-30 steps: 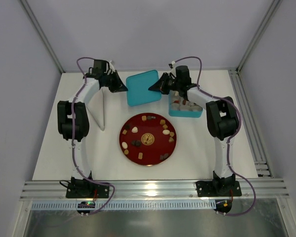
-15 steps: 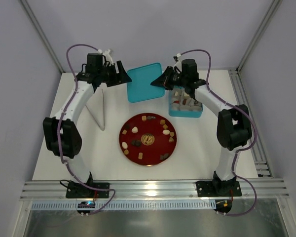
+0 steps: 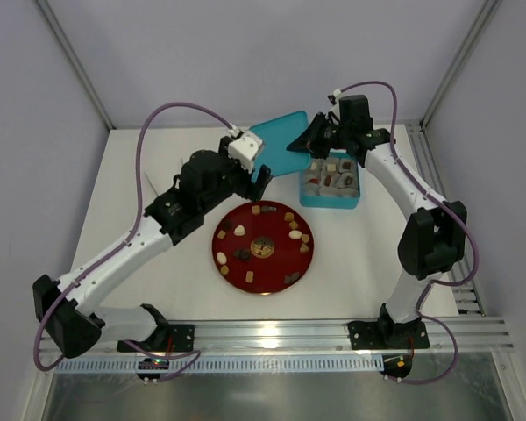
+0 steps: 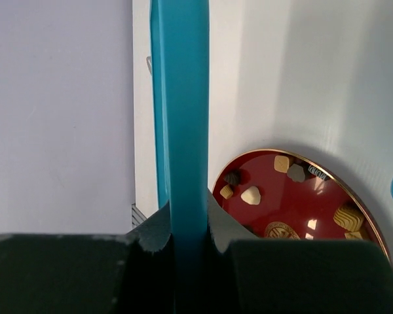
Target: Pack the chocolate
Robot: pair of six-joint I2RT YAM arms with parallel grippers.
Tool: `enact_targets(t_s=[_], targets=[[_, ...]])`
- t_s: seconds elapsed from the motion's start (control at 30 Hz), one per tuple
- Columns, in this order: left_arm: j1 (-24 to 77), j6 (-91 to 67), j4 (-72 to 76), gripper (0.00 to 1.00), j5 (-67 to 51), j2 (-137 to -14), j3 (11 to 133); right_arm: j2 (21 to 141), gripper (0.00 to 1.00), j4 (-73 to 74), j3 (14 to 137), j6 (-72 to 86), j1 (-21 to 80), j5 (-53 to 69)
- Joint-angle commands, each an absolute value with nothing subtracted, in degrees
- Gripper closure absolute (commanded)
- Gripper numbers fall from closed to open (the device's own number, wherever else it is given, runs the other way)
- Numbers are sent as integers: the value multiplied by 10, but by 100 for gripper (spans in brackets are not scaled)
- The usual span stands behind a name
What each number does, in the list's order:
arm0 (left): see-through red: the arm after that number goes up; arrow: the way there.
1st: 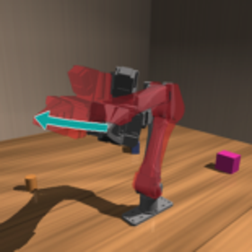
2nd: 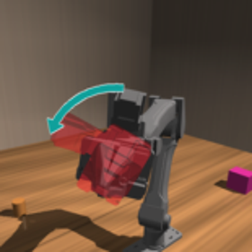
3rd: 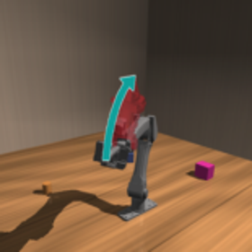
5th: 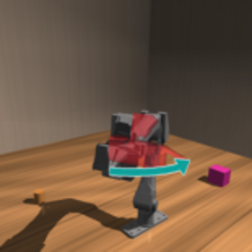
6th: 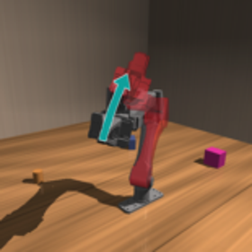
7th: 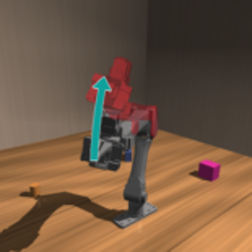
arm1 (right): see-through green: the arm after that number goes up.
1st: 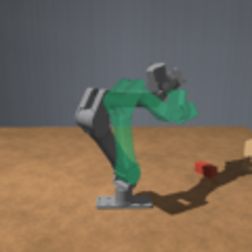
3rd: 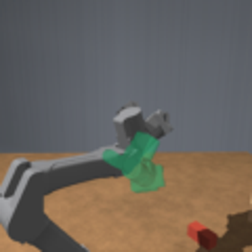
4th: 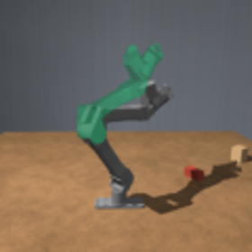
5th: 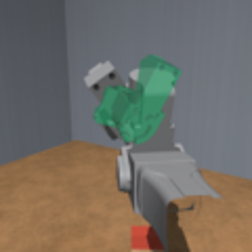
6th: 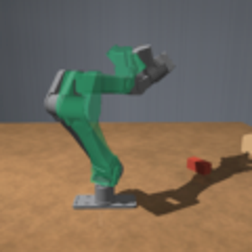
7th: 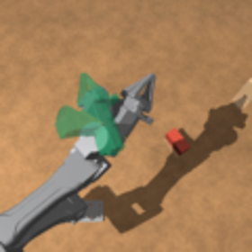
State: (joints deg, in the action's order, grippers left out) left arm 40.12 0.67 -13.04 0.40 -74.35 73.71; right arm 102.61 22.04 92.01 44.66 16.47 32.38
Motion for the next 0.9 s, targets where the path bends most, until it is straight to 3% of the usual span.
enact_targets(t_s=[0.0, 0.23, 0.43, 0.73, 0.87], targets=[[435, 119, 45, 22, 114, -708, 661, 970, 96, 291, 974, 422, 157, 304], [546, 331, 326, 21, 181, -736, 506, 955, 96, 359, 1006, 411, 152, 285], [561, 416, 516, 23, 235, -845, 508, 926, 96, 387, 1002, 405, 152, 262], [561, 504, 613, 28, 279, -954, 568, 917, 96, 400, 992, 402, 153, 250], [562, 522, 642, 35, 296, -983, 581, 918, 96, 398, 983, 400, 156, 249]])
